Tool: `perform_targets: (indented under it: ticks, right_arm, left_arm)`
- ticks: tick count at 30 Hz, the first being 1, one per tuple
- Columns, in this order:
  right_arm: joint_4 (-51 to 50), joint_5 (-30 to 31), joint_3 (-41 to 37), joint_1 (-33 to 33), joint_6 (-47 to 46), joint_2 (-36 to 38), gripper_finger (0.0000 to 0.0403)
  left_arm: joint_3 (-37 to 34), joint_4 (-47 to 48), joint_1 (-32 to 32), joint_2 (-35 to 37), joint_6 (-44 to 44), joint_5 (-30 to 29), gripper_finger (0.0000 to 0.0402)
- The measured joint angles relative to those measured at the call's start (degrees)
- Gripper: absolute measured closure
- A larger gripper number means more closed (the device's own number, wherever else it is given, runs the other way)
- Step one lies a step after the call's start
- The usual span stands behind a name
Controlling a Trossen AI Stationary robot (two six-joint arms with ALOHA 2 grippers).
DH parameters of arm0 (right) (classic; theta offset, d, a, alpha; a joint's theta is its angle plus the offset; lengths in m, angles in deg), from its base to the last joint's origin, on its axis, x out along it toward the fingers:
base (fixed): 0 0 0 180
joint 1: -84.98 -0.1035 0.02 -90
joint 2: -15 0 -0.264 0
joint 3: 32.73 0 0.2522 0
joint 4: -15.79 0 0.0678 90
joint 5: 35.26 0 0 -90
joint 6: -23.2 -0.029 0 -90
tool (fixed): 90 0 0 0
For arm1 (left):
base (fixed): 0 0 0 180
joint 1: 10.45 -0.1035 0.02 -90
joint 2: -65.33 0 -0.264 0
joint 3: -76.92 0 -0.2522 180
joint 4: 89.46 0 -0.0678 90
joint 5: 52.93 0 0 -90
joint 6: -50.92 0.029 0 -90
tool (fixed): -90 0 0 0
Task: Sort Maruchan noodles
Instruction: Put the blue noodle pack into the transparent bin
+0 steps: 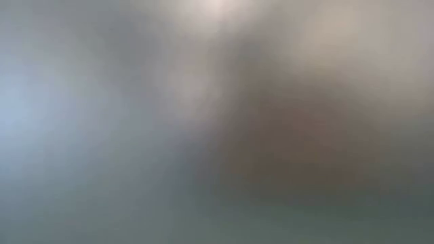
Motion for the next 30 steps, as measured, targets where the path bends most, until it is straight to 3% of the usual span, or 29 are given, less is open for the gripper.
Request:
perform_targets:
  ticks: [10,18,30]
  right_arm:
    - [0.90,-0.06,1.81,1.66,-1.97,0.27,0.0263]
    - [1.21,-4.90,1.58,2.84,-6.31,0.09,0.0207]
    - [10.82,-4.51,-3.75,2.47,-13.39,0.07,0.0149]
  left_arm:
    - [-0.64,0.01,0.35,-1.58,-1.92,0.80,0.0365]
    - [-1.64,-0.38,1.33,-1.63,-3.80,1.08,0.0365]
    - [-1.67,-0.20,1.98,-1.63,-3.82,1.55,0.0365]
